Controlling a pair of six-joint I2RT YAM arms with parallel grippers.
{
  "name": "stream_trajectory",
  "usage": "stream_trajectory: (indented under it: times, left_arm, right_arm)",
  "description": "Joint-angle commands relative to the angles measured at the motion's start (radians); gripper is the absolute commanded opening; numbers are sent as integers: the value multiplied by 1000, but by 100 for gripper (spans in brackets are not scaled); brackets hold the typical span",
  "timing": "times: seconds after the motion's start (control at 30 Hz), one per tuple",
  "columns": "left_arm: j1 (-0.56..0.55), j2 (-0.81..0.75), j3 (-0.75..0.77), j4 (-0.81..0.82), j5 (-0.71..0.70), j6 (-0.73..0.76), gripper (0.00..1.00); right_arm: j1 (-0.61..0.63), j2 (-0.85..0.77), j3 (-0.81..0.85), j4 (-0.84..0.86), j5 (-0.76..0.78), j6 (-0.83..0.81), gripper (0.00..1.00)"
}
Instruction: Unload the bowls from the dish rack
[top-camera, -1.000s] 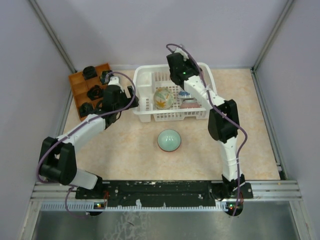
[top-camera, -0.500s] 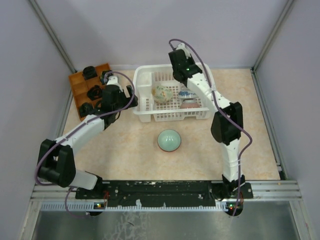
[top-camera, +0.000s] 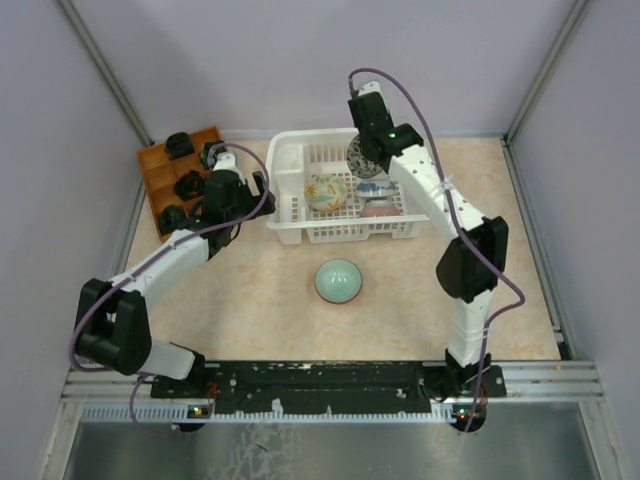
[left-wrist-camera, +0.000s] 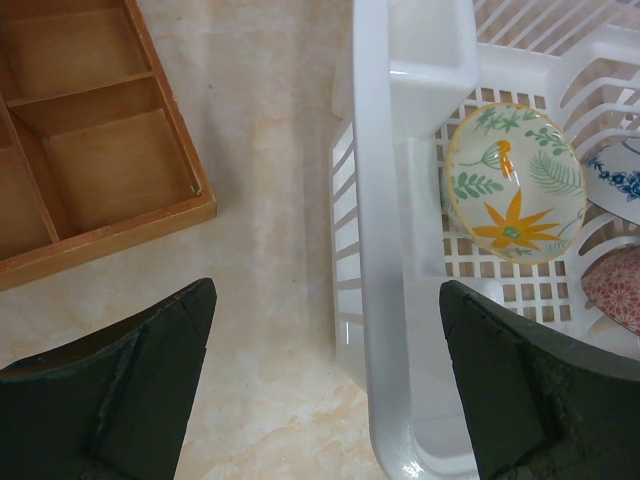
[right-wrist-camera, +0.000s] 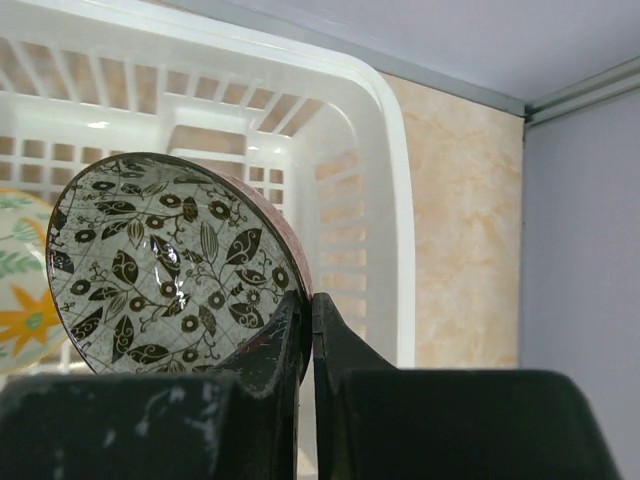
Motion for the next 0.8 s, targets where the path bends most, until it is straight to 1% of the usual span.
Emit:
stream_trajectory:
  times: [0.0,0.2,0.4,0.5,0.67,0.77]
  left_arm:
    - [4,-26,20,-12,-10,2,99]
    - [4,-38,29,-29,-18,7,99]
    - [4,-64,32,-49,-27,11,99]
    - [4,-71,33,-61,-27,8,99]
    - [4,-93,10,-63,11,7,99]
    - [3,-113,-1,-67,25,4,99]
  right_arm:
    - [1,-208,-38,26,-147,82,0]
    - [31,-331,-153,-5,-253,147,0]
    - [64,-519,-372,4,-376,273,0]
    - [106,-610,-488,7,-381,337,0]
    - [208,-723,-679,15,-333,469,0]
    - [234,-793,-797,47,-348,541,0]
